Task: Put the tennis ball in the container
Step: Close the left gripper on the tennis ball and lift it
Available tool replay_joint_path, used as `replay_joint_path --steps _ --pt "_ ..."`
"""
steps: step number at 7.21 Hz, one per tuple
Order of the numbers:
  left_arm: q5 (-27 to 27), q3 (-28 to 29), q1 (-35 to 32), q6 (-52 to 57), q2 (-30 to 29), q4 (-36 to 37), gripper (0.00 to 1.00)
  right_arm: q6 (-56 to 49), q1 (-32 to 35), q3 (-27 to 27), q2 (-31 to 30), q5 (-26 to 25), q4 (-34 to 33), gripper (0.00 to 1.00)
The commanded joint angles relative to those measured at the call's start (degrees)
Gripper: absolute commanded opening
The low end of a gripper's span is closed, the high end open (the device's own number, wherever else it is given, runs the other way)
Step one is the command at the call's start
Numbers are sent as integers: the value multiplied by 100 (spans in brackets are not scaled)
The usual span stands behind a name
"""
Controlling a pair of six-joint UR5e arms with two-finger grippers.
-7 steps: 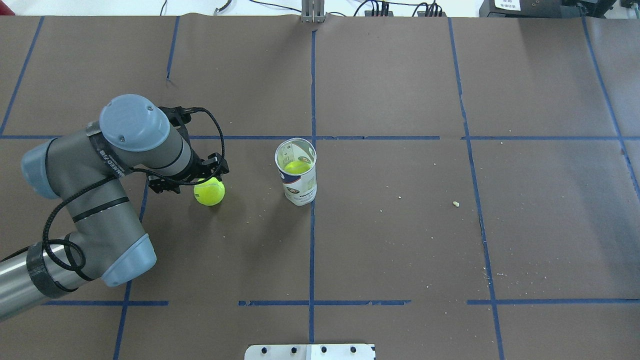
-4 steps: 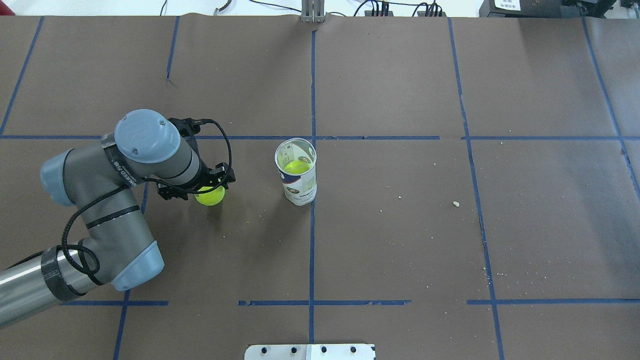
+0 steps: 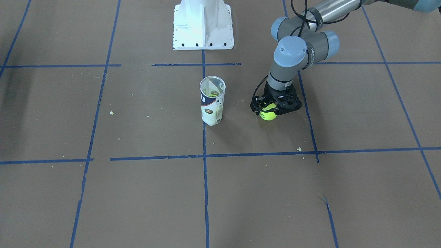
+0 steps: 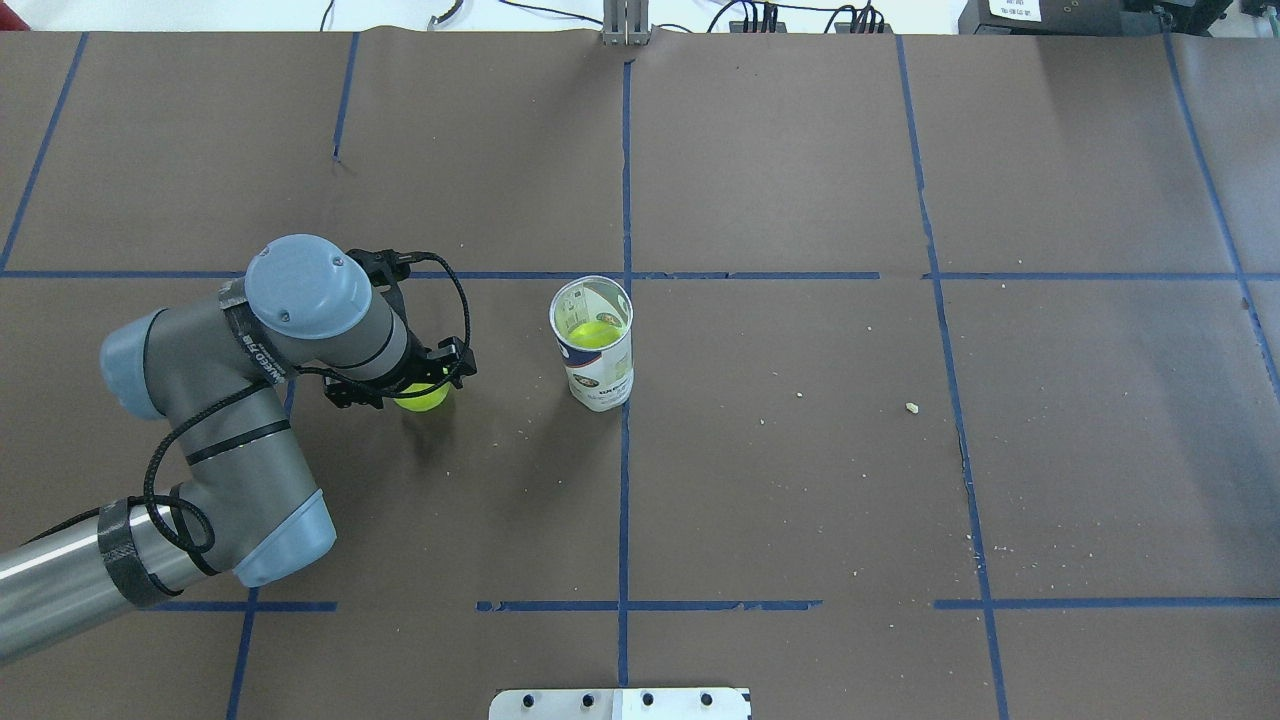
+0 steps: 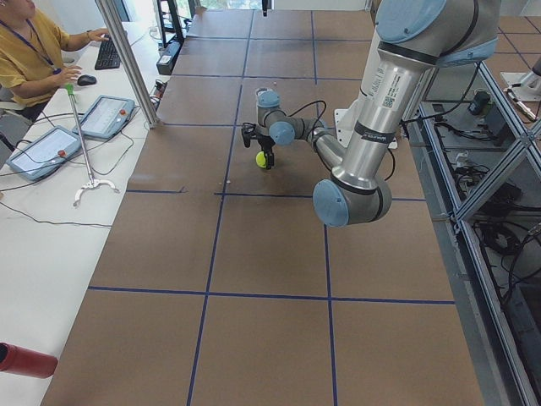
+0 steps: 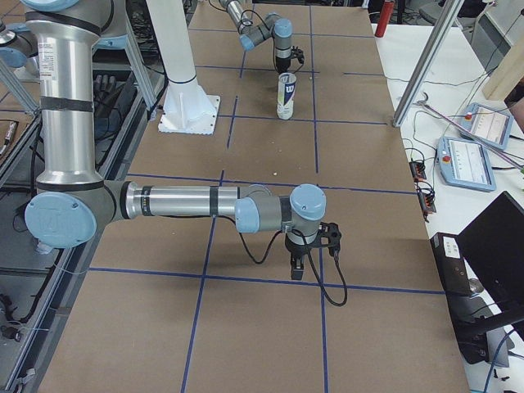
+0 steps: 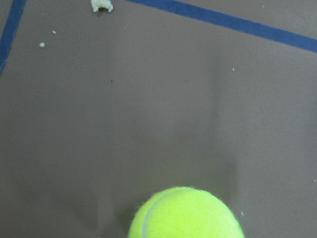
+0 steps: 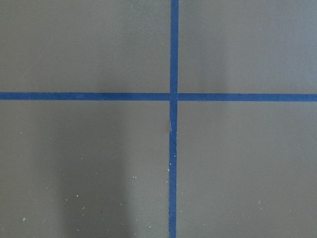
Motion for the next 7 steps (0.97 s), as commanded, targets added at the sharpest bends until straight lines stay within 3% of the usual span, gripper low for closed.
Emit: replay_joint_path --steps 1,2,3,4,5,7 --pt "164 62 4 12 0 -157 95 0 0 0 1 0 0 100" --pt "235 71 4 12 -9 -157 78 0 0 0 1 0 0 100" --pt "496 53 4 12 -52 -148 35 0 0 0 -7 0 0 100" --pt "525 -16 -5 -31 -61 -139 0 0 0 0 1 0 0 100" --pt "517 -391 -74 -66 -88 -78 0 0 0 0 1 0 0 100" --pt "473 -1734 -224 -1019 -227 622 0 0 0 0 1 0 0 100"
